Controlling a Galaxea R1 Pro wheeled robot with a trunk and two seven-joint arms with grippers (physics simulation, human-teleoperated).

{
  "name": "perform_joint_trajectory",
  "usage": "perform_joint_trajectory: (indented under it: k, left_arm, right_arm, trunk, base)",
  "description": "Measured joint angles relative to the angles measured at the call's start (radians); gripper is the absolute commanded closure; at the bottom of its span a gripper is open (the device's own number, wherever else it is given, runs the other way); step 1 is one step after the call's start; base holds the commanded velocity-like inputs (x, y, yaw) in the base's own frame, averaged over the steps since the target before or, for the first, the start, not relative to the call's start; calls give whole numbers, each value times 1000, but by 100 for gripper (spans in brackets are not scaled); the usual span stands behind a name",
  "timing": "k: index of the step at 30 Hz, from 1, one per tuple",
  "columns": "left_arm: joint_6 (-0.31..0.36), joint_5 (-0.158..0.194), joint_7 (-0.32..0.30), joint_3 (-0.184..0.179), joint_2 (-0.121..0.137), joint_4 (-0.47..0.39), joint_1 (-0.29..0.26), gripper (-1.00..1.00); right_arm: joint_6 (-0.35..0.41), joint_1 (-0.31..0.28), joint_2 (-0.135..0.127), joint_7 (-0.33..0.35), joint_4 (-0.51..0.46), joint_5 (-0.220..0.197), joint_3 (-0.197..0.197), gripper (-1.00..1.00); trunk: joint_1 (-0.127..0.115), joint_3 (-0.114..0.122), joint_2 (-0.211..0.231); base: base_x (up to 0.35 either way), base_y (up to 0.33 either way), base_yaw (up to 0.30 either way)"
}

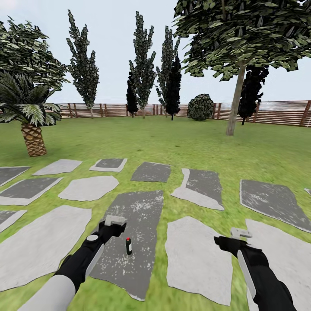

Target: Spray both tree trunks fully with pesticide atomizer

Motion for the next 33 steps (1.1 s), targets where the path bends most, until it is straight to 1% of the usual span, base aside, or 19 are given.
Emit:
perform_joint_trajectory:
  k: [8,33]
  left_arm:
    - [0,1,0,0,0,0,0,-100]
    - [0,1,-1,0,0,-1,0,-100]
  right_arm:
    - [-1,0,-1,0,0,-1,-1,-100]
    - [-1,0,0,-1,0,0,-1,-100]
  trunk:
    - [0,-8,0]
    - [11,-143,-6]
  base:
    - [0,0,0]
    - [0,0,0]
